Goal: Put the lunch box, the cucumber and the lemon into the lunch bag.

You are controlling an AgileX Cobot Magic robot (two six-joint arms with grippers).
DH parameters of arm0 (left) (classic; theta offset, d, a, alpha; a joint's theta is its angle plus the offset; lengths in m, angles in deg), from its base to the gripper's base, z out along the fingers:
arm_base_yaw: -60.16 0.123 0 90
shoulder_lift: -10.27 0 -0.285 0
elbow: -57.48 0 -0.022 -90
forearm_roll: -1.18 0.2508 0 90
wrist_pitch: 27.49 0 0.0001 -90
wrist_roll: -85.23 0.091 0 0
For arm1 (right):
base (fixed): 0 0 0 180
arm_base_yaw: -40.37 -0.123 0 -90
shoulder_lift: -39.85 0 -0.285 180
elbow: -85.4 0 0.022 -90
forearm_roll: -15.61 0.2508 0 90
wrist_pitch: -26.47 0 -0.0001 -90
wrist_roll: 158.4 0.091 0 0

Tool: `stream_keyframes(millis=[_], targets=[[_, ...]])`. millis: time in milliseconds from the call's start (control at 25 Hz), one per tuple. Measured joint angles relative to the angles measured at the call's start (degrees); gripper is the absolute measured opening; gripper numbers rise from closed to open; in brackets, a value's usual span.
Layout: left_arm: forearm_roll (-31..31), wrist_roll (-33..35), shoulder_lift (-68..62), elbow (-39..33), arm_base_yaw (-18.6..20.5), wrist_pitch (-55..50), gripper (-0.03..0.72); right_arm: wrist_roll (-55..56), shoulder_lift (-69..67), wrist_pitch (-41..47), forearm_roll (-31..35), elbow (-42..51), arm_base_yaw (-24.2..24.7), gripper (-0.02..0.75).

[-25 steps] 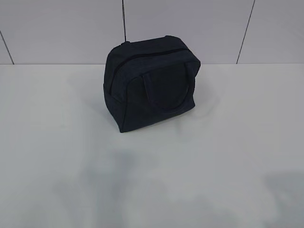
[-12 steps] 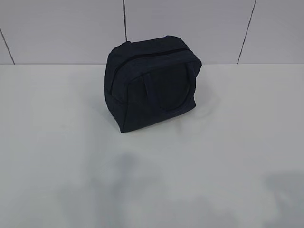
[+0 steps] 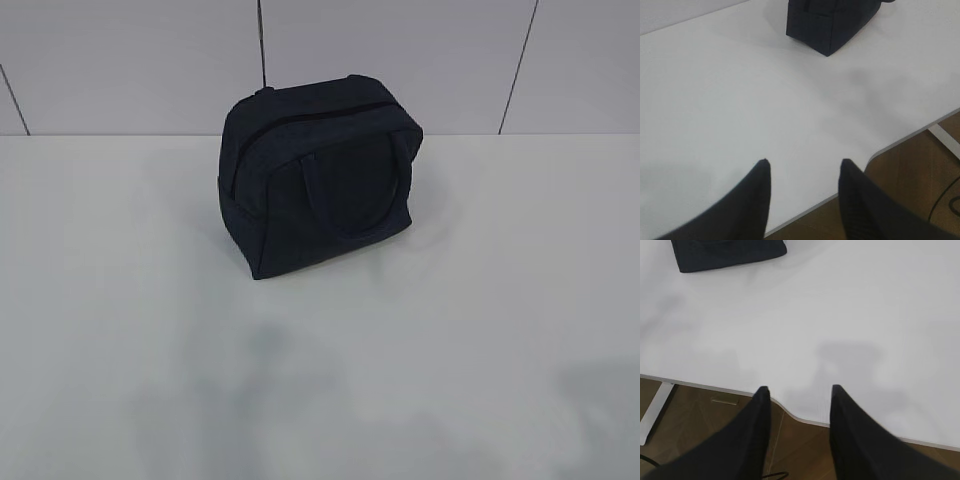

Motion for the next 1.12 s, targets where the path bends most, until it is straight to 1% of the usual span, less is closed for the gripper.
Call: stream_keyframes(millis=[80,160,240,320,840,1040,1120], targets=[[0.0,0.0,0.0,0.0,0.0,0.0,0.376,0.0,0.0,0.0,0.0,0.0,0.0,0.355],[0.0,0.0,0.0,0.0,0.0,0.0,0.452,0.11,0.0,0.0,0.0,0.0,0.0,0.44],[0.0,0.0,0.0,0.0,0.0,0.0,0.485,0.22,0.0,0.0,0.0,0.14,0.0,0.509],[-0.02,0.0,0.0,0.0,0.0,0.0,0.494,0.22,0.0,0.0,0.0,0.27,0.0,0.533],[-0.12,0.0,0.0,0.0,0.0,0.0,0.484,0.31,0.0,0.0,0.0,0.27,0.0,0.542],[-0.14,0.0,0.0,0.0,0.0,0.0,0.463,0.31,0.0,0.0,0.11,0.27,0.0,0.542],[-0.24,0.0,0.0,0.0,0.88,0.0,0.455,0.31,0.13,0.0,0.11,0.27,0.0,0.542]])
